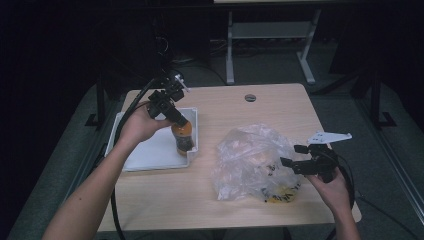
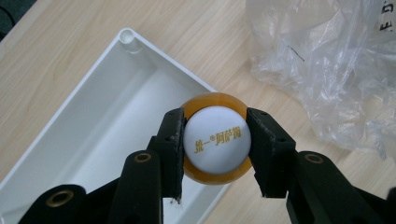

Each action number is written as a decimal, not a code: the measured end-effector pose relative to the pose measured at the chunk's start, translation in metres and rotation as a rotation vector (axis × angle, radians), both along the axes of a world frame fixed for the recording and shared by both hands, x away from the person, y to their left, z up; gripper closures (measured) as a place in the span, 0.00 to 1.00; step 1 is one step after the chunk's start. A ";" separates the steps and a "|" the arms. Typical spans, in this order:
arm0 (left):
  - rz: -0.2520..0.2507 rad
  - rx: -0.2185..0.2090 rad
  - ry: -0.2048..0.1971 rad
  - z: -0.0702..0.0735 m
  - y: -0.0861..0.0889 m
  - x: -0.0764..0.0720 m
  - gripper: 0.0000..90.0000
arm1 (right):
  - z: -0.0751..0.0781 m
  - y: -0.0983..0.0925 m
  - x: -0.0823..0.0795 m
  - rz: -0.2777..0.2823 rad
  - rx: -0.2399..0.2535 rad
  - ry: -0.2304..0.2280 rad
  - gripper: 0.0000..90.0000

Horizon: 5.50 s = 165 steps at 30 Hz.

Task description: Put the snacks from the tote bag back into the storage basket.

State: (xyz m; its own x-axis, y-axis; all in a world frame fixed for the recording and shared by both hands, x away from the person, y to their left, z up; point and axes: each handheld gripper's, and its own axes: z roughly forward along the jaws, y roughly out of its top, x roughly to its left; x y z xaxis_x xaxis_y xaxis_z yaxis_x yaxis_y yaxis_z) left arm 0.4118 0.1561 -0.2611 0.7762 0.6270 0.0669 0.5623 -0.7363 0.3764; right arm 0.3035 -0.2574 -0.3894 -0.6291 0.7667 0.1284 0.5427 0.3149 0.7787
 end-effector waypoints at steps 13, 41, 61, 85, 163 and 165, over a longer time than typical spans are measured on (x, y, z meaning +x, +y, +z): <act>-0.001 0.020 0.018 -0.012 -0.002 0.002 0.66 | 0.000 0.000 0.000 -0.001 0.000 0.004 0.29; 0.007 0.023 0.037 -0.028 -0.002 0.004 0.66 | 0.000 0.000 -0.001 -0.002 -0.001 0.004 0.29; 0.015 0.014 0.055 -0.036 0.002 0.006 0.66 | -0.001 0.001 0.000 0.005 -0.003 0.006 0.29; 0.021 -0.030 0.073 -0.038 0.008 0.011 0.65 | -0.003 -0.004 -0.001 -0.005 0.002 0.009 0.29; 0.052 -0.168 0.027 -0.048 0.053 -0.015 0.52 | 0.002 -0.002 -0.005 -0.018 -0.004 0.001 0.28; 0.051 -0.167 0.026 -0.048 0.056 -0.015 0.51 | 0.002 -0.003 -0.005 -0.018 -0.005 0.000 0.28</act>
State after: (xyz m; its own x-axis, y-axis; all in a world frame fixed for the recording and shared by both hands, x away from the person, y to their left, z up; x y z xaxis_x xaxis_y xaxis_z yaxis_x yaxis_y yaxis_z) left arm 0.3963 0.2124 -0.3095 0.7430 0.6665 -0.0609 0.6086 -0.6350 0.4758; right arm 0.2981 -0.2599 -0.3872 -0.6154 0.7783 0.1249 0.5483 0.3088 0.7771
